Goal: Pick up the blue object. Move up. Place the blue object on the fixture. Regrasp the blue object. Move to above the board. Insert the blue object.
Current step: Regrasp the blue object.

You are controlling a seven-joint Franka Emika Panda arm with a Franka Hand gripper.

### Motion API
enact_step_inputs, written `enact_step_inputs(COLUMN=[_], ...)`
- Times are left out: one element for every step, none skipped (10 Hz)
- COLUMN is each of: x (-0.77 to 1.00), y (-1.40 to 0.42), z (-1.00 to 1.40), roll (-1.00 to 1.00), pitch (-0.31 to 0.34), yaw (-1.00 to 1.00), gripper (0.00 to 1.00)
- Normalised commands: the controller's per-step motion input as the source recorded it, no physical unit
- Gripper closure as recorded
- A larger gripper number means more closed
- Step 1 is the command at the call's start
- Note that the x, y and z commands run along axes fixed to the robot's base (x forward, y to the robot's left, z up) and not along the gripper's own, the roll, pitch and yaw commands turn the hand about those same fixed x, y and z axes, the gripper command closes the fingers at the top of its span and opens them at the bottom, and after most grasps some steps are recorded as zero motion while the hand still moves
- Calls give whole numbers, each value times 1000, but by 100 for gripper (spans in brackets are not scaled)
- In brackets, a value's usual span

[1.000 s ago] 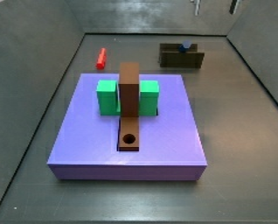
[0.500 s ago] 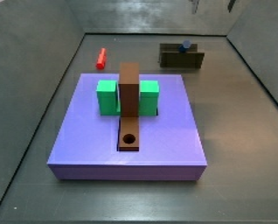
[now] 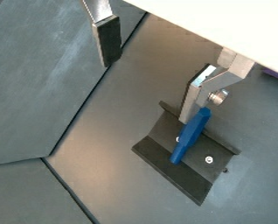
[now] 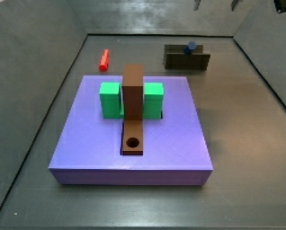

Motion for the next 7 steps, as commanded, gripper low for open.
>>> enact_step_inputs(x=[0, 0, 0, -29, -140, -211, -271], y=[0, 69, 151, 251, 297, 266, 154], z=[-129, -77, -37, -23, -180, -263, -291], roll=[0, 0, 0, 0, 11, 0, 20], pitch=[0, 109, 140, 77, 0, 0, -6], yaw=[-29, -206, -249, -160, -69, -66, -71], gripper=[0, 0, 0, 0, 0, 0, 0])
